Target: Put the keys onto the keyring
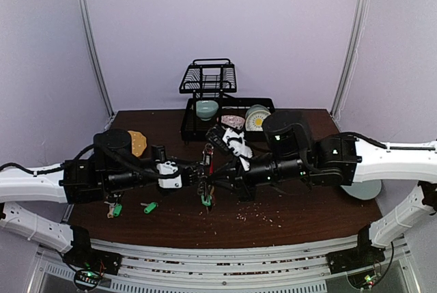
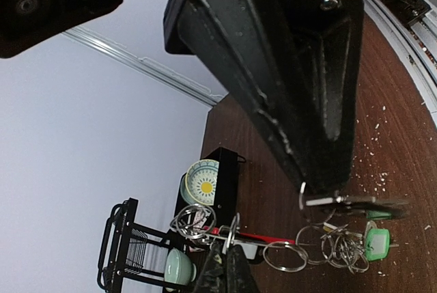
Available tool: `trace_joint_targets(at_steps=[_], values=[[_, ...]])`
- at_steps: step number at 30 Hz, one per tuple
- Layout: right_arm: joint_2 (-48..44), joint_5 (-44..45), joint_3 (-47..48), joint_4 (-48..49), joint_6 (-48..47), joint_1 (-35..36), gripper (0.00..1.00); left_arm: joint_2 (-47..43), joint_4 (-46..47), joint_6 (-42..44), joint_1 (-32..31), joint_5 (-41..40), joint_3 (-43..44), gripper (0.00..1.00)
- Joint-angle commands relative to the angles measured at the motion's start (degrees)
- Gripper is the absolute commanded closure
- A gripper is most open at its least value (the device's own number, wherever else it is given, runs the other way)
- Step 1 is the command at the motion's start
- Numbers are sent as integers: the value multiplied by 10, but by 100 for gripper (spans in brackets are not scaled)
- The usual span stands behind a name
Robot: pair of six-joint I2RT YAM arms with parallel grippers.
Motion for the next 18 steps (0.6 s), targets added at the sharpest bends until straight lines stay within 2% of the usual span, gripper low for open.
trace_joint_targets(at_steps=[1,7,18], values=[[-8,35,7,26,-14,1,100,-2,54,-16,-4,12,6,100],[-14,65,-14,63,-13,-5,100,-2,55,-21,-4,16,7,100],[-7,86,-10,57,-20,-20,100,-6,57,-26,-4,27,6,100]])
